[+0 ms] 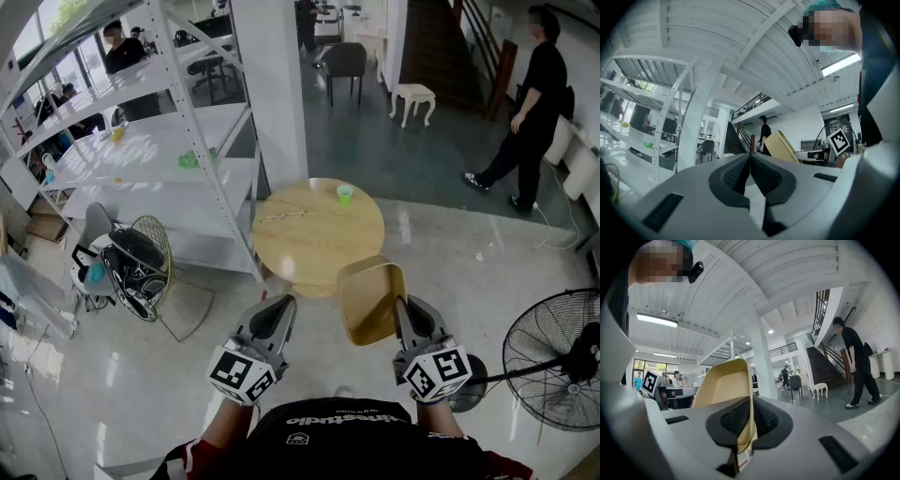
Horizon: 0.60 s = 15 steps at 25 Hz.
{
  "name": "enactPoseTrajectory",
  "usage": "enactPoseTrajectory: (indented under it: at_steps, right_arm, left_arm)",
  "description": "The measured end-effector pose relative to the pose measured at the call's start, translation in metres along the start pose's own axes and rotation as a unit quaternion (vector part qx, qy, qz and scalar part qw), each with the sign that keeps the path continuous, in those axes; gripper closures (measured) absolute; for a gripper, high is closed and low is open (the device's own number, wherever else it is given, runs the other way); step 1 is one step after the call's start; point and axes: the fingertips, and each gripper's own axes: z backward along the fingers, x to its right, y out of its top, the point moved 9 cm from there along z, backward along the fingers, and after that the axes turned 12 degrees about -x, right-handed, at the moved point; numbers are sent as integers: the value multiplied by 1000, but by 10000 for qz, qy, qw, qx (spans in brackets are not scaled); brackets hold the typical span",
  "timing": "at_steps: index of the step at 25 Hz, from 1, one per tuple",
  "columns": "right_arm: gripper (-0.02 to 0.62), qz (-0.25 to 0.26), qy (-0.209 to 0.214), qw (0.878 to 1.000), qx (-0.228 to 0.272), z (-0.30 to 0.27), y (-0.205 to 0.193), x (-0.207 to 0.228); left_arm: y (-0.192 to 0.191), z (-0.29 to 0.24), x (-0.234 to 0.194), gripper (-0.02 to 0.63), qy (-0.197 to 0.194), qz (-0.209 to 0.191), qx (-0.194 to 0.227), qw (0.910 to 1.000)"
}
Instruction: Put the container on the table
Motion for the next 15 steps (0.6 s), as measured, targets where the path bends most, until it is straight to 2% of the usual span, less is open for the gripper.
enactPoseTrajectory:
  at_steps: [8, 15]
  right_arm:
    - [572, 38, -9, 10000, -24, 7, -3, 8]
    - [572, -290, 132, 9995, -25, 10, -2, 20]
  left_arm:
    - [-2, -5, 11, 581, -21, 23, -14, 10000]
    - [-1, -12, 14, 581, 54, 97, -71, 9999]
